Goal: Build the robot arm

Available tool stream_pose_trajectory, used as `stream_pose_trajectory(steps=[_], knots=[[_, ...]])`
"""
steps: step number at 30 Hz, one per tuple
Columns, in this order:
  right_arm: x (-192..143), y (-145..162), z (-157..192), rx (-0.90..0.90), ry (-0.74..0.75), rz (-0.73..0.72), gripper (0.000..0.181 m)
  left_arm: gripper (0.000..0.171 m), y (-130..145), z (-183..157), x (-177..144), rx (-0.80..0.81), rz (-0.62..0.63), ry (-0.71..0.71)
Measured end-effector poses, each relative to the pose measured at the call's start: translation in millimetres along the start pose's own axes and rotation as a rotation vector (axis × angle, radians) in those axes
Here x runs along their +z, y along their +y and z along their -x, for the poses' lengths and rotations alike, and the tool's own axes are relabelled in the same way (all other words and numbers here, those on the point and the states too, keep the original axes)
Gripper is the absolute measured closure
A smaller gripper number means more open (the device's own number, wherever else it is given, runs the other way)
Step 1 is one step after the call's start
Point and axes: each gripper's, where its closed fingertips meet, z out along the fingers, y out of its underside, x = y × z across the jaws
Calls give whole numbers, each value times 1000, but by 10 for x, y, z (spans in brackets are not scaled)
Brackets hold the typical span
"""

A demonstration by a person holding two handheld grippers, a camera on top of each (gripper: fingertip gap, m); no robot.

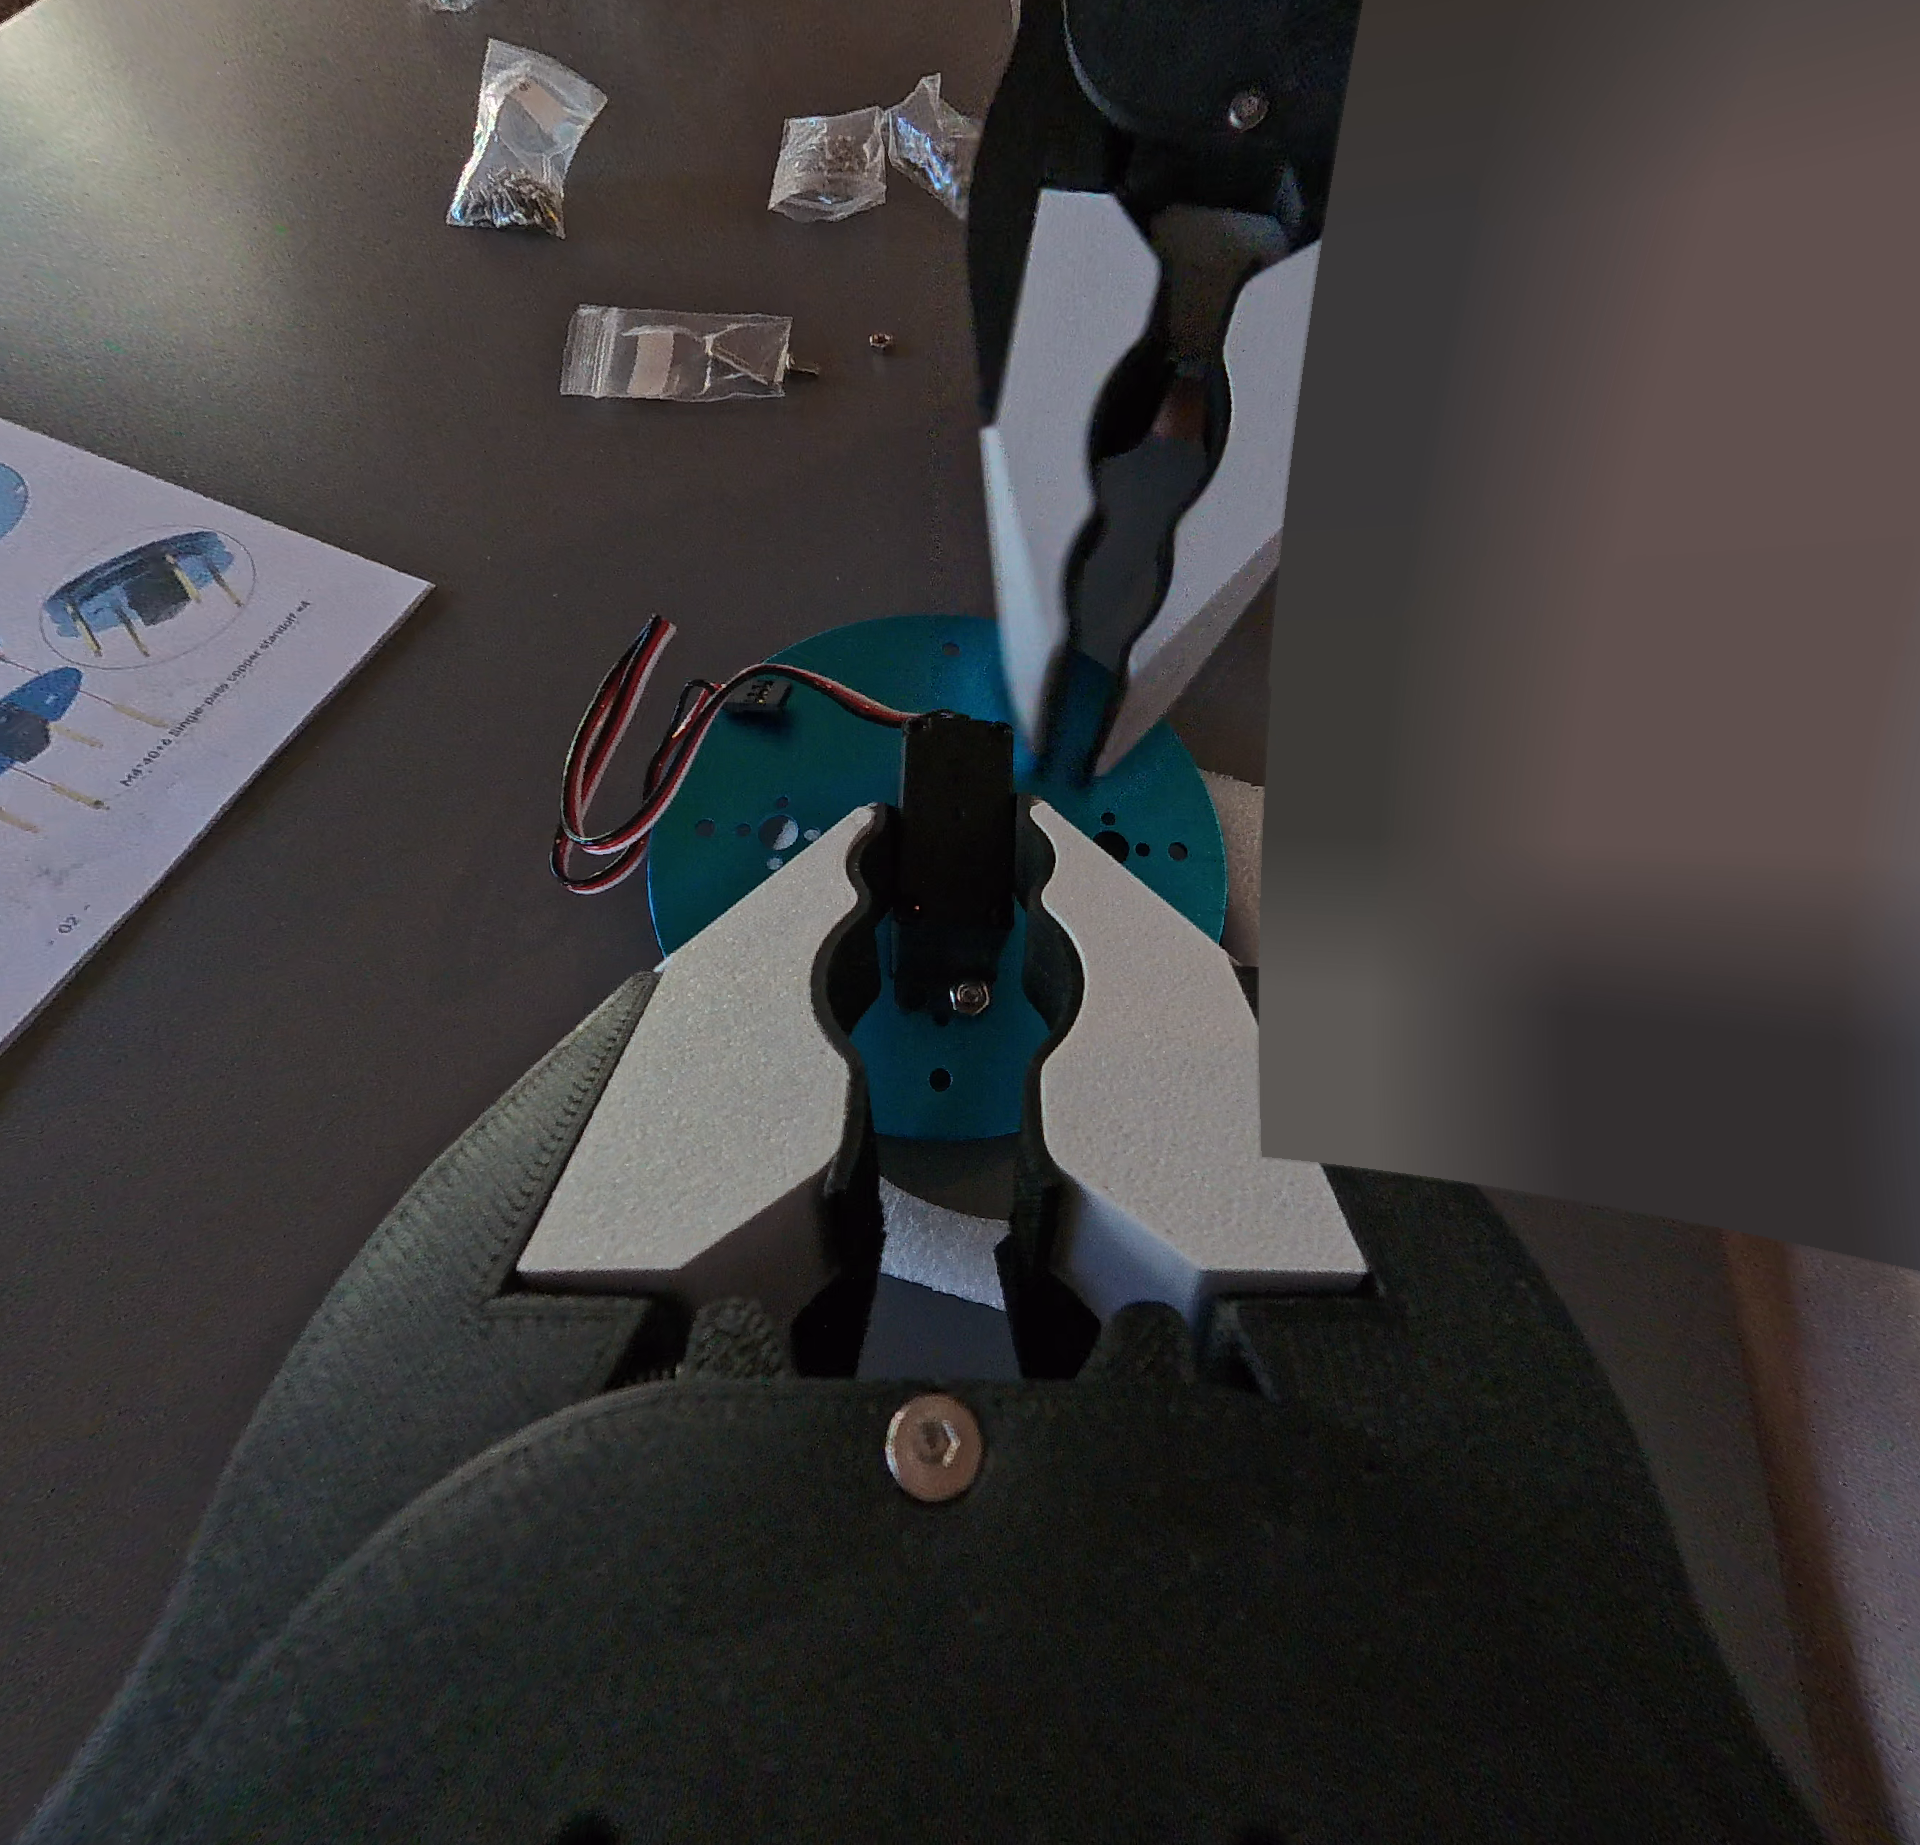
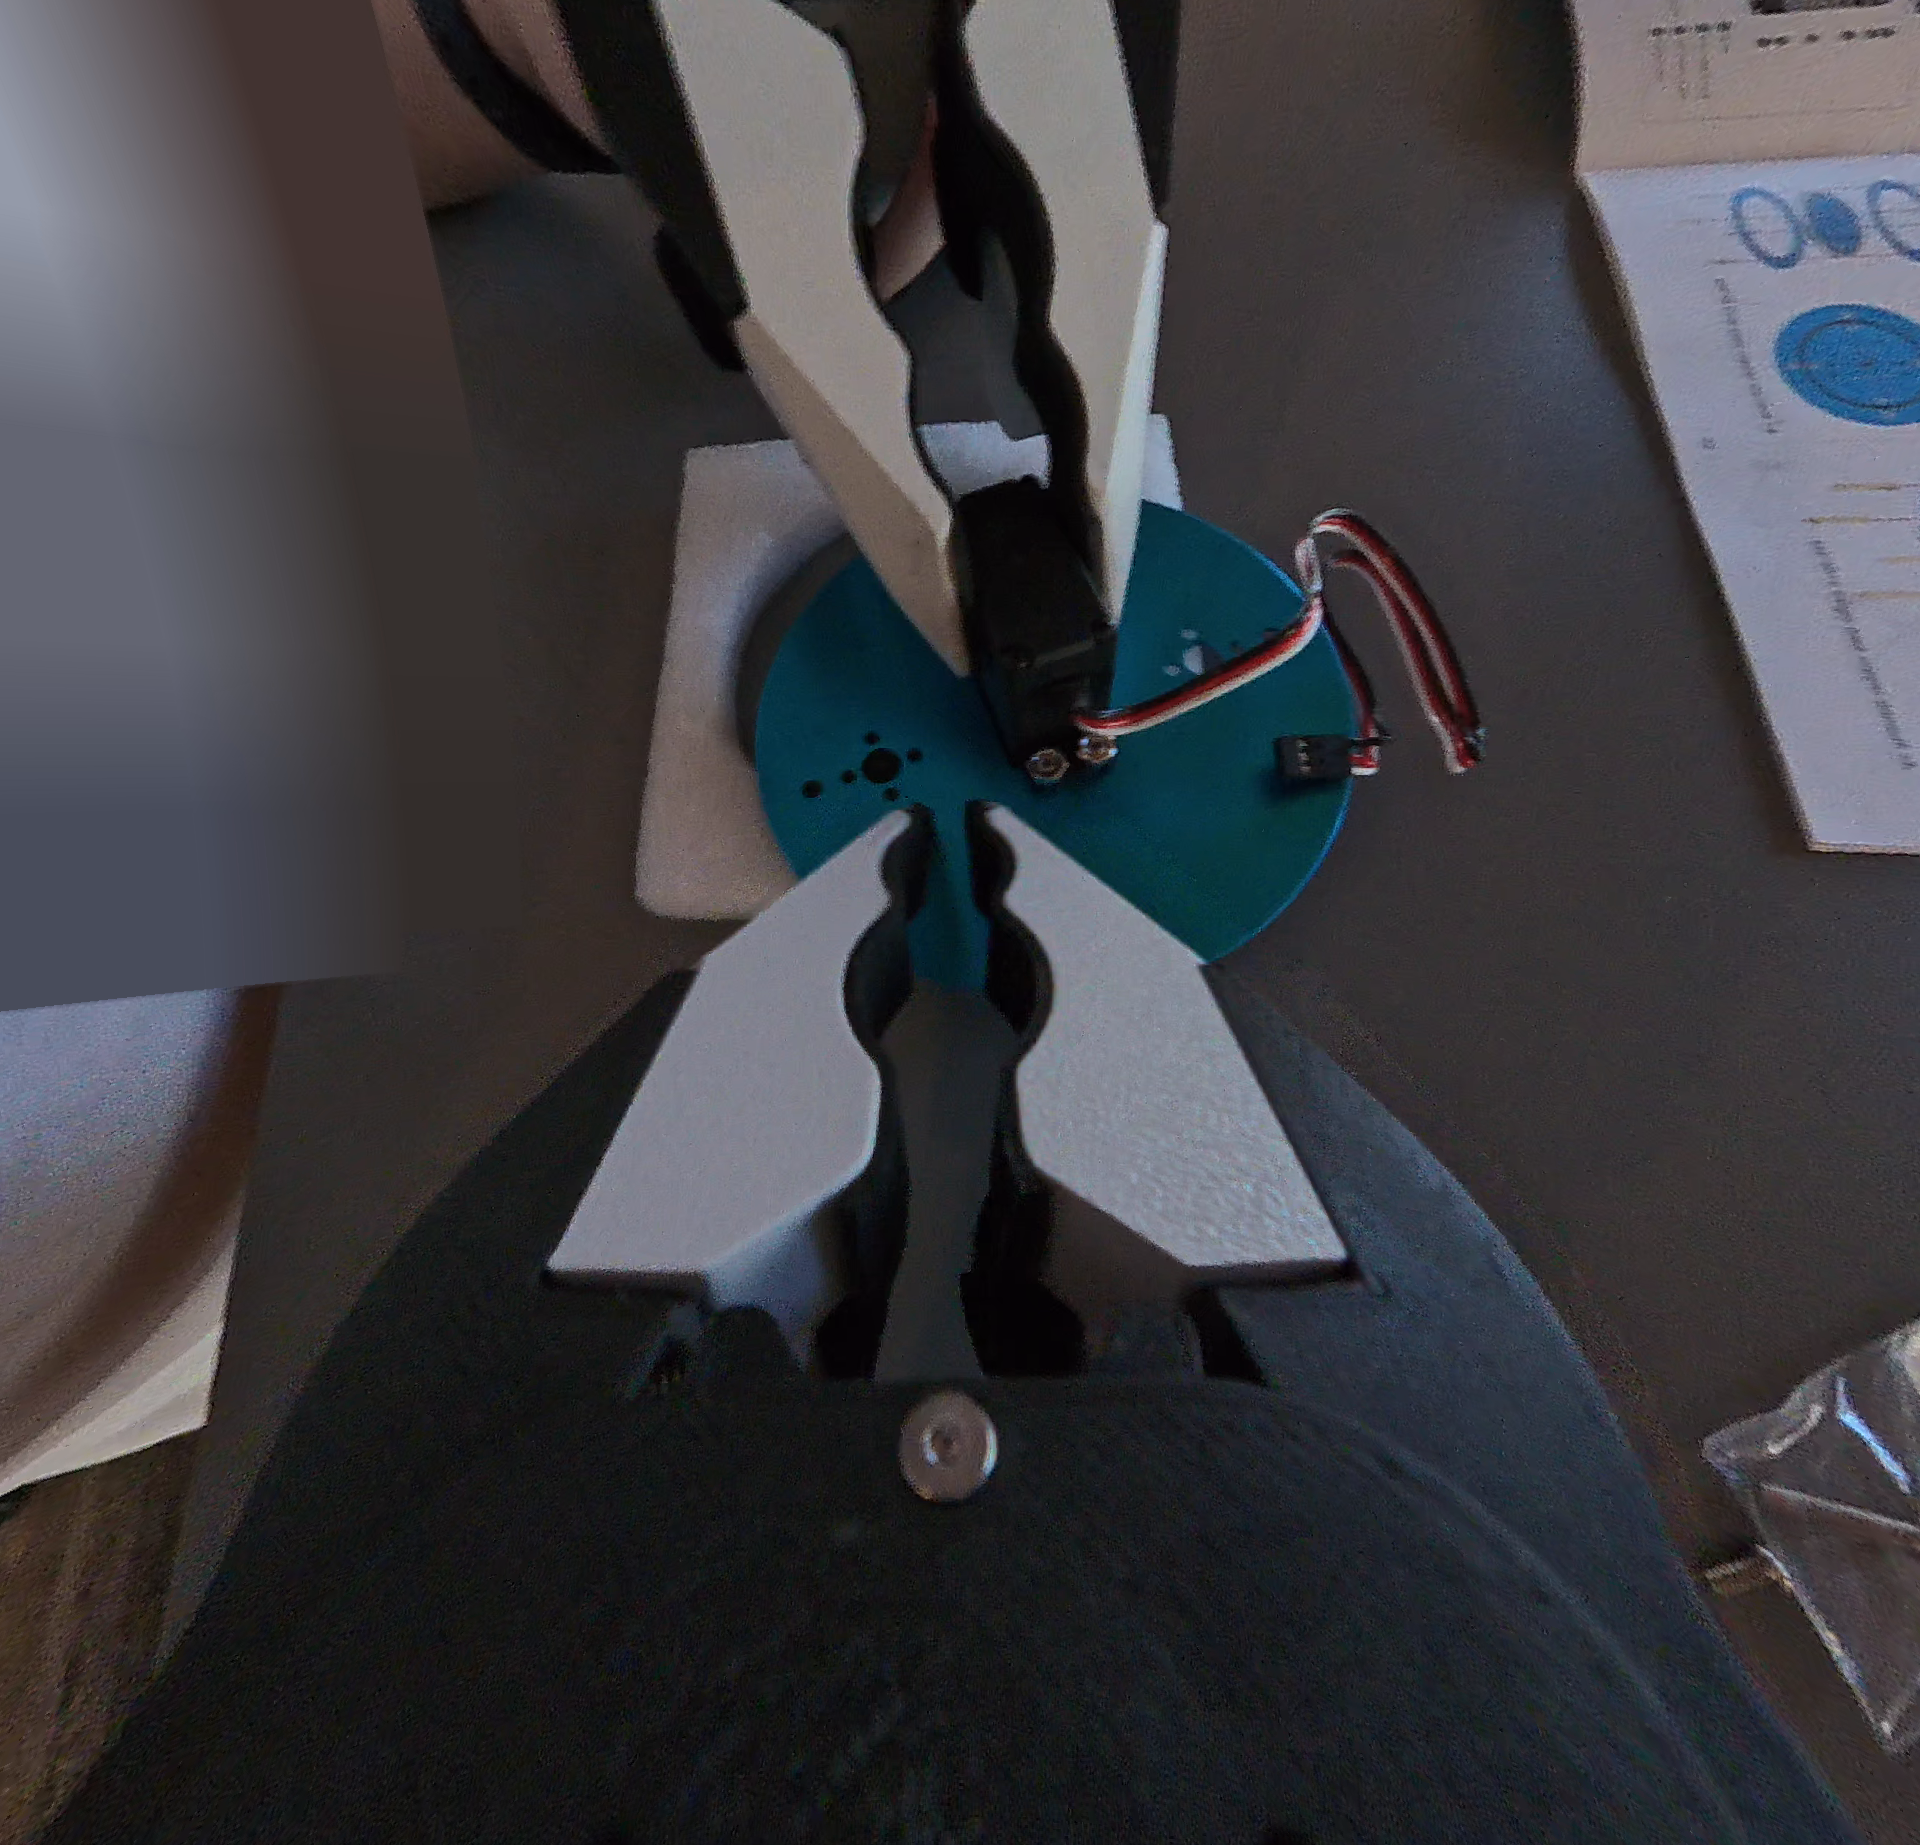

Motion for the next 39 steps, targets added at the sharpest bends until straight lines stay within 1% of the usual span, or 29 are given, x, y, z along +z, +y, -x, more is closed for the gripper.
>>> stream_pose_trajectory(steps=[2, 4, 5, 7, 10, 13, 17, 20, 22, 24, 27, 28, 29, 30, 33, 35, 39], knots=[[-29, -37, -65, 31, 27, -29, 171, 149, 0, 0, -1, -1, -1, 1], [-27, -64, -162, 46, 72, -46, 156, 149, -1, -1, -2, -1, 0, 1], [-14, -80, -166, 51, 70, -55, 156, 149, 0, 0, -1, -1, 0, 0], [30, -75, -133, 41, 53, -45, 164, 149, -1, -1, -1, -1, 0, 0], [42, -70, -192, -29, 112, -35, 174, 149, -1, -1, -1, -4, -2, 3], [55, -89, -192, -31, 96, -52, 175, 149, -3, 0, -1, -6, -3, 3], [50, -83, -196, 53, 77, -56, 176, 149, -3, 0, 0, -7, -3, 2], [43, -83, -204, 143, 141, -42, 177, 149, -5, 3, 3, -5, -2, -4], [38, -82, -204, 144, 199, -43, 177, 149, -4, 2, 3, -5, -1, -5], [34, -81, -203, 143, 227, -36, 177, 149, -3, 2, 4, -4, 0, -5], [29, -87, -192, 67, 185, -41, 175, 149, -2, 2, 3, -5, -1, -3], [20, -106, -196, 51, 164, -60, 167, 149, -2, 2, 3, -5, -2, -2], [16, -124, -183, 44, 128, -77, 164, 149, -2, 1, 4, -5, -2, -3], [16, -127, -157, 38, 84, -85, 167, 149, -2, 1, 4, -5, -2, -3], [25, -130, -158, 23, 24, -92, 177, 148, -1, 2, 2, -6, -3, -2], [35, -115, -196, 7, 29, -77, 176, 149, -2, 2, 4, -5, -5, -3], [41, -106, -164, -22, -18, -67, 172, 149, -2, 3, 4, -8, -7, 1]])
